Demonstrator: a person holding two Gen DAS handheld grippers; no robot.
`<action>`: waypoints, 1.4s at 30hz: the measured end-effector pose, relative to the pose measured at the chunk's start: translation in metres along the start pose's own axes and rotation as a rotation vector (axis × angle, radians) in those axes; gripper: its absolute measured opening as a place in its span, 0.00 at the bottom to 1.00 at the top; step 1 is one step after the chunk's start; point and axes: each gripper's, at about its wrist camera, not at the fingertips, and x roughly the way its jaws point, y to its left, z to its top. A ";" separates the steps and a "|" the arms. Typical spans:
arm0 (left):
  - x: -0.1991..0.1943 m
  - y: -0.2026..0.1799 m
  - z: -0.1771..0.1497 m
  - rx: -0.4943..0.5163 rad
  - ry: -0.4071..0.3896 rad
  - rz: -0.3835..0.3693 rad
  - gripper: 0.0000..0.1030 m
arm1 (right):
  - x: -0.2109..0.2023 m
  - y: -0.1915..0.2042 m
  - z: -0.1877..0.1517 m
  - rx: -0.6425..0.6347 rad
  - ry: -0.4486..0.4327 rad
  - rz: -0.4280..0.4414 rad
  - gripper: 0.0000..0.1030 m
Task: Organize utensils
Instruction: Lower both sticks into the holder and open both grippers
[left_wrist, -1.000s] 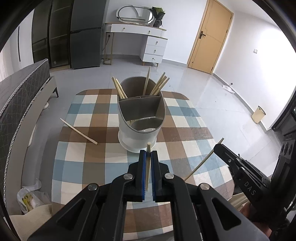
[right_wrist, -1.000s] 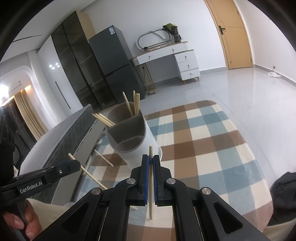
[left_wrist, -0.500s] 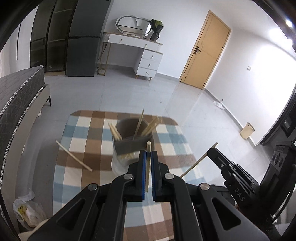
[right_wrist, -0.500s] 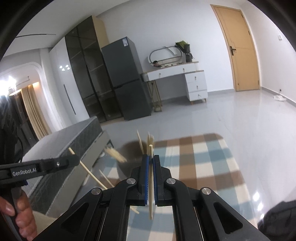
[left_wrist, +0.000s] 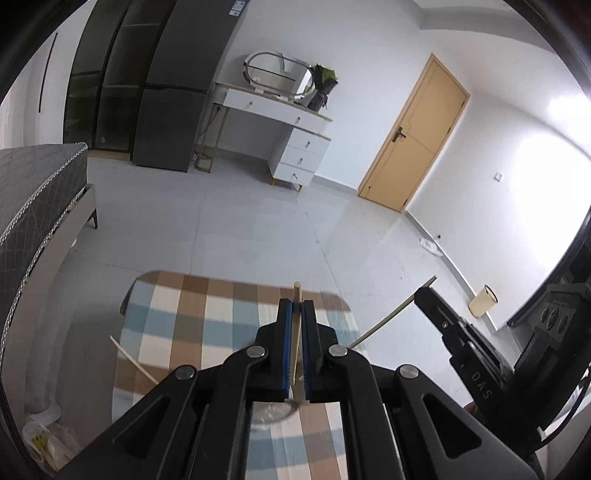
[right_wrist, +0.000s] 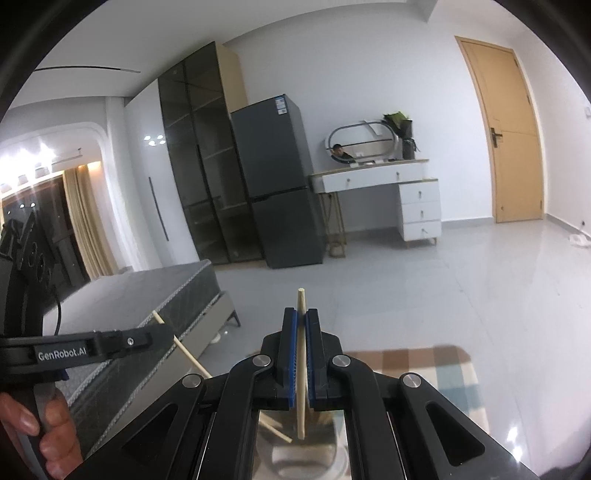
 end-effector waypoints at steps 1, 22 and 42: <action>0.003 0.002 0.004 -0.005 -0.001 -0.001 0.00 | 0.005 0.001 0.003 -0.006 -0.003 0.001 0.03; 0.058 0.028 -0.010 -0.032 0.047 -0.016 0.00 | 0.066 0.008 -0.041 -0.117 0.100 0.028 0.04; 0.054 0.038 -0.020 -0.073 0.107 -0.062 0.44 | 0.054 -0.015 -0.093 -0.067 0.201 0.062 0.37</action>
